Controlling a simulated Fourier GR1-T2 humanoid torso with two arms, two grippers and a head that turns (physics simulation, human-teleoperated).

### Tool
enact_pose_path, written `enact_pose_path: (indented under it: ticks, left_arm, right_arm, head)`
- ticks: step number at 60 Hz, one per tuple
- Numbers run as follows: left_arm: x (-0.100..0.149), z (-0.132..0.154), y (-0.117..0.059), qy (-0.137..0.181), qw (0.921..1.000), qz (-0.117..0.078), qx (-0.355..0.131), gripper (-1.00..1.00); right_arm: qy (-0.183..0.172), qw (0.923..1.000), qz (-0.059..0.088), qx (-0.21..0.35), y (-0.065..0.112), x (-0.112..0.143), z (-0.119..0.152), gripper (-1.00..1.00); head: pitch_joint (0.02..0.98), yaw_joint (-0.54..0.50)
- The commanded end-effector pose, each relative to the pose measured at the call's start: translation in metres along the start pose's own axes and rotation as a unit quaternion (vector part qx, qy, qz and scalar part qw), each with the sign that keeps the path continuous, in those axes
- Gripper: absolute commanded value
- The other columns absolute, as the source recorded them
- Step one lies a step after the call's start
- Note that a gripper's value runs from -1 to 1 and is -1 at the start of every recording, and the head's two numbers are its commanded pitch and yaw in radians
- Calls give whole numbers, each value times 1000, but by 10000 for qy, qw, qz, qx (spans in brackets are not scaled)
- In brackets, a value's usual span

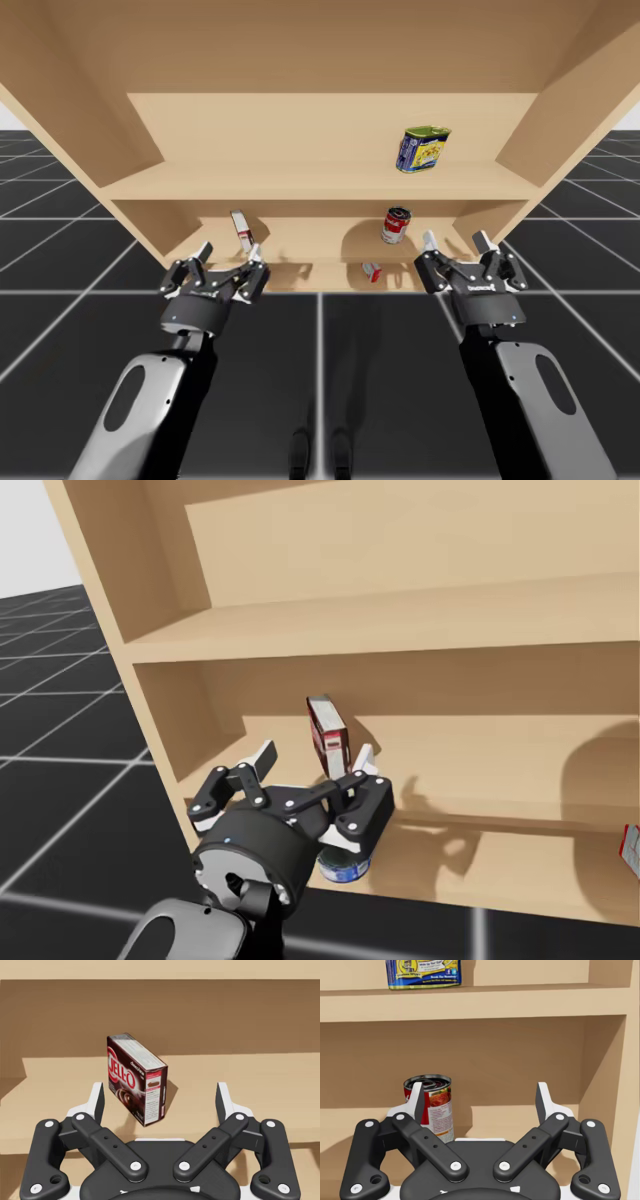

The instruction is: Find the pudding box on the shelf and bring it to me.

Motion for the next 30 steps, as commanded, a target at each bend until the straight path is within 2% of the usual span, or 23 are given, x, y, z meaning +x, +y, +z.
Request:
enact_pose_path:
  ticks: [1, 11, 18, 22, 27, 28, 29, 30]
  left_arm:
    - [-10, -29, 0, 75, 9993, 89, 343, -1000]
    - [-20, -59, 4, 235, 9982, 202, 507, -1000]
    - [-24, -79, 2, 328, 9975, 141, 613, -1000]
    - [-26, -88, 1, 432, 9971, 187, 604, -1000]
    - [-31, -97, 1, 574, 9965, 153, 594, -982]
    - [-32, -97, 1, 583, 9964, 161, 586, -886]
    - [-33, -97, 1, 564, 9966, 91, 598, -544]
    - [-33, -97, 1, 570, 9967, 120, 574, -319]
  right_arm:
    - [-2, 10000, -26, -8, -1, 0, 0, -1000]
    - [6, 10000, -34, -10, -1, 0, 0, -1000]
    - [10, 10000, -39, -7, -2, 0, 0, -1000]
    - [11, 10000, -44, -13, -2, 0, 0, -1000]
    - [5, 10000, -51, -21, -3, 1, 0, -1000]
    - [6, 10000, -51, -23, -3, 1, 0, -1000]
    - [8, 10000, -54, -26, -3, 1, 0, -1000]
    - [8, 10000, -55, -27, -3, 1, 0, -1000]
  head:
    - [529, 315]
    - [530, 315]
    - [531, 316]
    - [530, 314]
    - [531, 309]
    - [531, 309]
    - [530, 308]
    - [530, 308]
